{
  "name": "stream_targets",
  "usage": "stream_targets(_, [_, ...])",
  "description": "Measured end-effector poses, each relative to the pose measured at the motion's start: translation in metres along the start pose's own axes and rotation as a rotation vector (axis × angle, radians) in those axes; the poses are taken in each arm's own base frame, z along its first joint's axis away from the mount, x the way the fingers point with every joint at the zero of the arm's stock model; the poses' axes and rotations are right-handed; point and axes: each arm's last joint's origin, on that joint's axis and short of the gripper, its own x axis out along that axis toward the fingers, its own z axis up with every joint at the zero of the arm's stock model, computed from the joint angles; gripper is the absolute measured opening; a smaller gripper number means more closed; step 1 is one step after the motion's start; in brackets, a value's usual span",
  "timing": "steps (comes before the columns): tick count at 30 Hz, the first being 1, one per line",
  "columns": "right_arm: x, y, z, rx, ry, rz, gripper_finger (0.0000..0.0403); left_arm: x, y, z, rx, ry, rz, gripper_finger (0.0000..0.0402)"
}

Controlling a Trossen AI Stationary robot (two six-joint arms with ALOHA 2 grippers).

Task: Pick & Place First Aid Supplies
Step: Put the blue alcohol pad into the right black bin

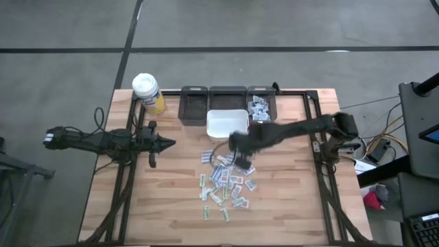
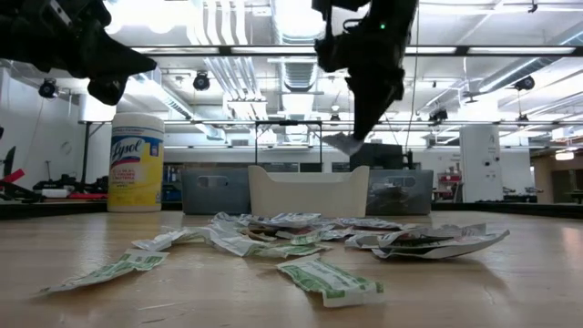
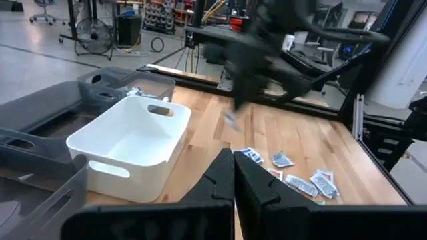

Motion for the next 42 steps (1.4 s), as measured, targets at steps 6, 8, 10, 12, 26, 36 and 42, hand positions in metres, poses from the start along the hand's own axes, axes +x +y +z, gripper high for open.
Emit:
stream_targets(6, [-0.013,-0.079,0.007,0.137,0.053,-0.241,0.0008,0.000,0.000,0.001,-0.027,-0.010,0.001,0.0000])
stream_targets(8, [-0.010,-0.105,0.009,0.149,0.100,-0.283,0.0008,0.000,0.000,0.001,-0.040,-0.012,0.010,0.0000])
stream_targets(10, [-0.005,-0.131,0.010,0.148,0.134,-0.307,0.0008,0.000,0.001,0.001,-0.061,-0.016,0.027,0.0000])
stream_targets(12, [-0.001,-0.157,0.012,0.148,0.151,-0.322,0.0008,0.000,0.001,0.001,-0.083,-0.023,0.050,0.0000])
stream_targets(26, [0.009,-0.254,0.000,0.106,0.171,-0.081,0.0008,0.000,0.003,0.005,-0.173,-0.081,0.125,0.0000])
stream_targets(36, [0.009,-0.255,0.001,0.025,0.153,-0.074,0.0058,0.002,0.003,0.004,-0.187,-0.069,0.128,0.0000])
stream_targets(42, [0.005,-0.239,0.001,0.152,0.139,0.143,0.0095,0.002,0.003,0.004,-0.189,-0.067,0.127,0.0000])
